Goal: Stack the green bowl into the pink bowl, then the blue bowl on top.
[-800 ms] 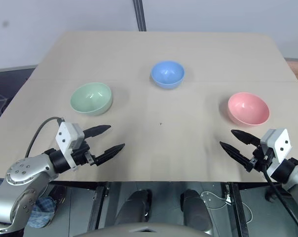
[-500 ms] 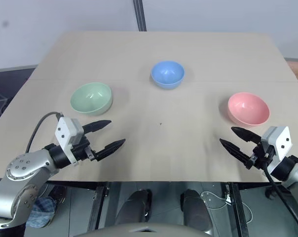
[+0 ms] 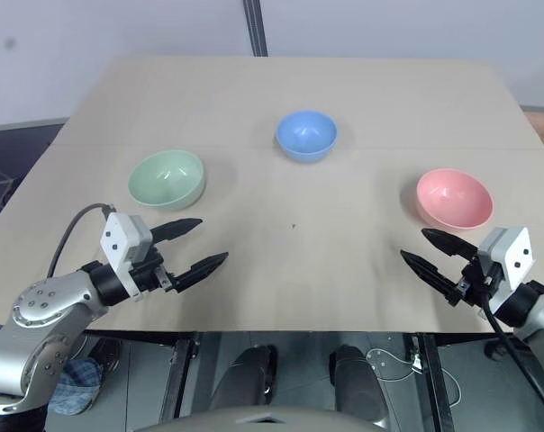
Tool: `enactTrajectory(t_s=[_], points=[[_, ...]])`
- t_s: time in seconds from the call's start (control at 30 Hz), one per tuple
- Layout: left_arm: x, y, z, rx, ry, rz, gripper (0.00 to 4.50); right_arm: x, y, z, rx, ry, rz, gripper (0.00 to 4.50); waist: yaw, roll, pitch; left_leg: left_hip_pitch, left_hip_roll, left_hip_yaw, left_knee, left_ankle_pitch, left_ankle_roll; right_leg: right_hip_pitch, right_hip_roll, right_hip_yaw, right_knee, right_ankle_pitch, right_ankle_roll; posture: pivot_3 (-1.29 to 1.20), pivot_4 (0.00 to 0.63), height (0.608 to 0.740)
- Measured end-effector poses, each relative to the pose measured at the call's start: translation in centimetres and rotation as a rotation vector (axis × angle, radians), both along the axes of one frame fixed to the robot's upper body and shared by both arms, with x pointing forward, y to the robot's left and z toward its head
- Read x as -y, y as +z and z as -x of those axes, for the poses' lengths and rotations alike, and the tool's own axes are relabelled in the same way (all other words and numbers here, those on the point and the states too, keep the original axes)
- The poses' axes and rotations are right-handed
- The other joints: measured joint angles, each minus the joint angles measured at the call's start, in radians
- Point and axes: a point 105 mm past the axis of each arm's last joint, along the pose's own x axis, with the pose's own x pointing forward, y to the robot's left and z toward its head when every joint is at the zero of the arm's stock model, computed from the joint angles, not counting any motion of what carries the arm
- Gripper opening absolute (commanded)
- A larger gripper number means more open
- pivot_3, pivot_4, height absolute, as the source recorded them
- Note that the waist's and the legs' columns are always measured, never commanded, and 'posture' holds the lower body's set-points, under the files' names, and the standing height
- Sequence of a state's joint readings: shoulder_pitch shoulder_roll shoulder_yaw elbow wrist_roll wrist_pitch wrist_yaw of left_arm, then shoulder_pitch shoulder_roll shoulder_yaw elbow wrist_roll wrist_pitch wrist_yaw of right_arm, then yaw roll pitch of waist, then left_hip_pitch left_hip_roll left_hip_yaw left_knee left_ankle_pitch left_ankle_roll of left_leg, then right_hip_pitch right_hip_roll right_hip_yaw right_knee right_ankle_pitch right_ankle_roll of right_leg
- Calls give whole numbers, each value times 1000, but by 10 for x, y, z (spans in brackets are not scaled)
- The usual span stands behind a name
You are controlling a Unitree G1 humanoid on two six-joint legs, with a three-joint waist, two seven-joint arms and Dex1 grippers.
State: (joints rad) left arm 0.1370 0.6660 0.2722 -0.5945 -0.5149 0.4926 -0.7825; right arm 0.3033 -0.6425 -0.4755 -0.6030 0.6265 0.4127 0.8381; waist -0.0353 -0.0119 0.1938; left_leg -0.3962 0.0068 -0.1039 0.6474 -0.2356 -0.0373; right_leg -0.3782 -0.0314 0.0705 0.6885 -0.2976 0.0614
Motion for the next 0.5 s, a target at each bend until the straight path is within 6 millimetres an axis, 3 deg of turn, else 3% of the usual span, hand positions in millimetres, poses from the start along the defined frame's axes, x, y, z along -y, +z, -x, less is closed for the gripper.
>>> enactTrajectory(t_s=[0.5], points=[[4,6,-6,37,-48,-3,4500,3,-1,-6,0,-11,-9,2723,0,0,0,0,0,0,0,0,0,0,0,0,0,0,0,0,150,740]])
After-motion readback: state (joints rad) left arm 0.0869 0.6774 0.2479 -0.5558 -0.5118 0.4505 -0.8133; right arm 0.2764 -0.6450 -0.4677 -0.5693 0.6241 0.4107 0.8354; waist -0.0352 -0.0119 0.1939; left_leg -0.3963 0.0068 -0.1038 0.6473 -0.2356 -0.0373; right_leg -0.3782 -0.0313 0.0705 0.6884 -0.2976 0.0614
